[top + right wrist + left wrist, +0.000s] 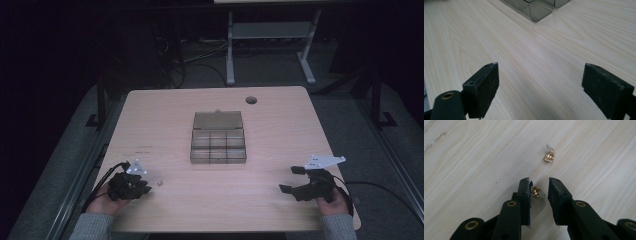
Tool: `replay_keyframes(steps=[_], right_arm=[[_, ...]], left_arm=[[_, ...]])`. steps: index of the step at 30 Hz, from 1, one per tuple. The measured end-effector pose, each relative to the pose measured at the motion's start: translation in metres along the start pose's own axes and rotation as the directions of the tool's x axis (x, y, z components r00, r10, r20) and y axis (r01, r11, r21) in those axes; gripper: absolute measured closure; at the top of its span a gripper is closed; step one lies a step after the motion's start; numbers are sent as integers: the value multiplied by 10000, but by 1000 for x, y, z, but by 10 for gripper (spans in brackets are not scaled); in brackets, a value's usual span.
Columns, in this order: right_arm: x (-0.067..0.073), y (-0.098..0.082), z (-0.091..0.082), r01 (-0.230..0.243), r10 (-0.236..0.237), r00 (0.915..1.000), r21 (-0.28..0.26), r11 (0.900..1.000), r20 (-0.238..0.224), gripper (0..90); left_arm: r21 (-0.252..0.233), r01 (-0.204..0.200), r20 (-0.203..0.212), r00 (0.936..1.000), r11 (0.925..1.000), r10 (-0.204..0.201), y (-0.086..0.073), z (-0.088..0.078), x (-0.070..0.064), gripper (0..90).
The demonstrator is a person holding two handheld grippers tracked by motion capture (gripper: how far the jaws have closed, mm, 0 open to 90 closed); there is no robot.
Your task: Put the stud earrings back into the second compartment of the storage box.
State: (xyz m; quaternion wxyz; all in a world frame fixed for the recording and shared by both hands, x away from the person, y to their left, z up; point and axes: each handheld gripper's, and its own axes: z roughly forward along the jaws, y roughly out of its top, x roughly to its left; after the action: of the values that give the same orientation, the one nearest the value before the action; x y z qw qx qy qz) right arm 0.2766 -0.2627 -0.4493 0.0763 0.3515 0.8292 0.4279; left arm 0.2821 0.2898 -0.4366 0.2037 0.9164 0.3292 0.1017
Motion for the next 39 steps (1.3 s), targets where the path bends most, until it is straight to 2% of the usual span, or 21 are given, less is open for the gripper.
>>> replay_keyframes(steps=[3,10,16,19,26,34,39], right_arm=[[0,0,0,19,-19,10000,16,10000,24,141],[0,0,-1,31,-31,10000,-9,10000,30,141],[0,0,0,21,-21,10000,1,10000,20,140],[0,0,0,27,-27,10000,4,10000,16,141],[1,-1,0,8,-9,10000,10,10000,66,141],[-2,-4,-3,-120,121,9999,-174,9998,86,140],[-2,-5,-3,-112,114,9999,-220,9997,87,141]], left_arm=[[140,-65,-2,10000,9999,65,0,2,-1,735],[122,37,-13,10000,9999,-37,-1,3,0,842],[90,63,-86,9999,9999,-62,-1,1,0,846],[-182,229,-1,9997,9996,-229,2,-3,0,847],[-125,-201,31,9998,9997,202,22,-5,-3,846],[-428,-385,176,9991,9983,393,50,-10,-5,845],[-414,-597,347,9975,9974,611,71,-15,-4,845]])
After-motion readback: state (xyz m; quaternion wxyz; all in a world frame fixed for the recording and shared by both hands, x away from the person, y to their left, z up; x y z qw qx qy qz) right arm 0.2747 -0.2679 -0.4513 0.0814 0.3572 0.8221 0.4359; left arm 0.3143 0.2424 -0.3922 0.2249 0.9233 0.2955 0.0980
